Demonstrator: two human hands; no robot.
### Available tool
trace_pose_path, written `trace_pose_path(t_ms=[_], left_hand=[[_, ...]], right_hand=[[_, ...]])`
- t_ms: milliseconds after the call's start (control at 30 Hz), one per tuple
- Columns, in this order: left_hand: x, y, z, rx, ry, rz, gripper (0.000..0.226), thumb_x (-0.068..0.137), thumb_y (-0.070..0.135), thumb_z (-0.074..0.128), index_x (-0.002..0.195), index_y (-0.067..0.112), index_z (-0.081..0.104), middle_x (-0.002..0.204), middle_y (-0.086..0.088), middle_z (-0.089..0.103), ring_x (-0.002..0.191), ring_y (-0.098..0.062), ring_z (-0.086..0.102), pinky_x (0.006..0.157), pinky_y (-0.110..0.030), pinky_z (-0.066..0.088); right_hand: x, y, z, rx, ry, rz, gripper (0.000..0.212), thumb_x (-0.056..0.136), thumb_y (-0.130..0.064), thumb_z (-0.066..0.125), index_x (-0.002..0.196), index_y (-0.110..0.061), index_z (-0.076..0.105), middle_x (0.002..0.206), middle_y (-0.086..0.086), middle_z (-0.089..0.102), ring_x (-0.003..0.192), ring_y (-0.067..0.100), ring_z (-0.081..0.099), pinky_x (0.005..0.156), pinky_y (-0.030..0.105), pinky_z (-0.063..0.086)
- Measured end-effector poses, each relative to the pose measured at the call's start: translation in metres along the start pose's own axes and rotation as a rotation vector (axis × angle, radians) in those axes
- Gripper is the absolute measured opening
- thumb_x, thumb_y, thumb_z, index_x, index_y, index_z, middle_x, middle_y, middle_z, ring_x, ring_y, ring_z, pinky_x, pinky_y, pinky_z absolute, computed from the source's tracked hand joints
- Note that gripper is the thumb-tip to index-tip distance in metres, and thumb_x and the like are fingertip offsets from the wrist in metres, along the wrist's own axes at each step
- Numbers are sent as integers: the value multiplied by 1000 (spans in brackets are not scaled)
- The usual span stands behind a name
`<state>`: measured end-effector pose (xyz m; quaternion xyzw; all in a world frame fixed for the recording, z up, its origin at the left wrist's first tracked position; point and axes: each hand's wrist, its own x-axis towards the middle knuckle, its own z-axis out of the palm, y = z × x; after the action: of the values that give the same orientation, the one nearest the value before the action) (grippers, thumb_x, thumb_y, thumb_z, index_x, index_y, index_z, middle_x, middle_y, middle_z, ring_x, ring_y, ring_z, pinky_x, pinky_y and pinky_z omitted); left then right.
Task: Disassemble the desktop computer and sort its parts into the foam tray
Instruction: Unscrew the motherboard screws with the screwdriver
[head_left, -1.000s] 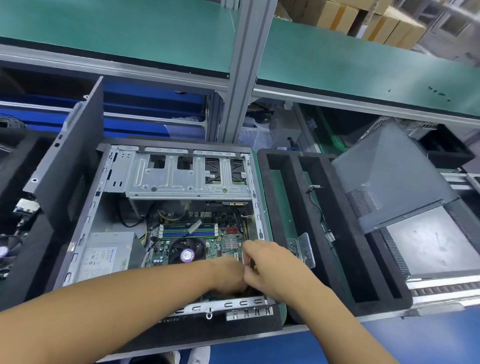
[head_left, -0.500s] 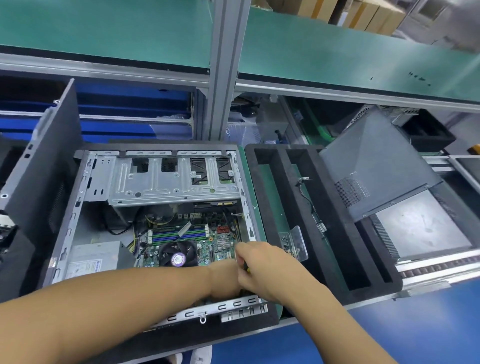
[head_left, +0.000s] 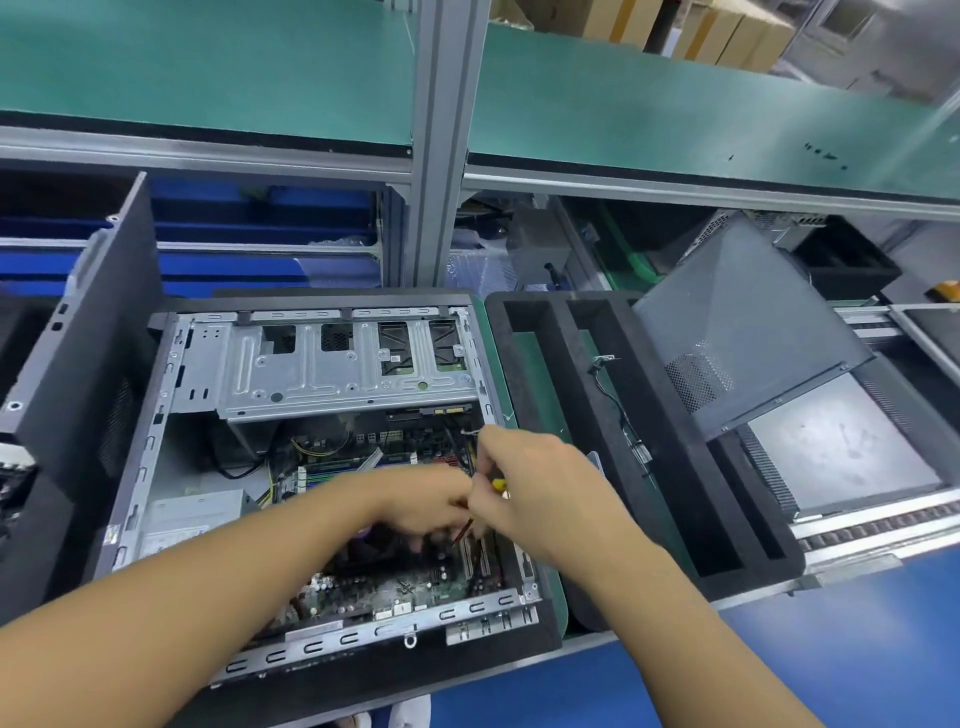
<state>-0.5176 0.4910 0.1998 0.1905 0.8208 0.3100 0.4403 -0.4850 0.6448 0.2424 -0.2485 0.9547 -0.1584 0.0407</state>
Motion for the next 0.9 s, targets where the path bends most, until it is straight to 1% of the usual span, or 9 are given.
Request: trace_pose_path(t_ms=[133,233,300,467,600,700,767,833,900], left_hand=[[1,-20,-45,-112,34,188,16,99,3,46,94,10,60,68,0,60,50,-10,53,46,-25,49],[17,-1,-67,-209,411,283,25,98,4,46,86,19,63,65,-1,63,47,-19,60,47,-30,54],[41,19,-69,-182,512,292,24,97,3,46,86,16,64,72,-7,66,52,-22,63,52,-35,58],[101,53,-49,-35,511,163,24,95,-2,43,93,4,66,86,-14,69,57,-15,57,50,-18,48],[156,73,-18,263,314,47,31,91,-8,44,101,8,69,98,-11,70,89,-28,66,68,-30,54],[199,77,9,515,222,-29,33,83,-14,45,71,16,53,68,-6,45,66,-31,45,53,-29,41],[226,73,23,624,199,-48,32,80,-15,45,62,12,43,64,-5,32,62,-32,50,54,-31,37],[253,67,33,698,170,-56,20,82,-14,47,77,2,57,72,-9,45,87,-33,67,68,-40,52],[278,65,41,770,149,-48,23,84,-12,48,94,3,61,97,-12,59,100,-33,66,74,-42,53]], right_hand=[[2,5,-27,65,191,43,19,85,-28,60,76,-21,44,61,-5,48,57,16,44,52,35,37],[6,17,-45,141,424,129,20,84,-24,65,74,-18,48,56,-3,48,53,15,44,49,31,36],[10,28,-55,141,528,197,21,86,-26,65,76,-17,48,57,-3,49,54,16,46,48,31,36],[-3,65,-61,-8,547,384,21,88,-28,63,80,-16,48,62,-4,52,59,19,51,50,32,41],[-36,102,-48,-9,516,582,24,89,-29,62,78,-16,45,61,-4,51,59,20,51,50,31,41],[-61,125,-36,2,454,721,25,91,-34,61,80,-18,45,64,-3,53,60,22,53,52,36,47],[-78,137,-29,18,400,786,24,92,-36,58,80,-20,45,66,-4,54,60,20,54,52,36,47],[-94,148,-23,44,387,843,25,92,-38,57,78,-23,43,66,-4,54,58,18,52,49,35,44],[-107,157,-17,76,387,891,26,92,-40,56,77,-25,41,63,-3,52,54,17,48,46,33,41]])
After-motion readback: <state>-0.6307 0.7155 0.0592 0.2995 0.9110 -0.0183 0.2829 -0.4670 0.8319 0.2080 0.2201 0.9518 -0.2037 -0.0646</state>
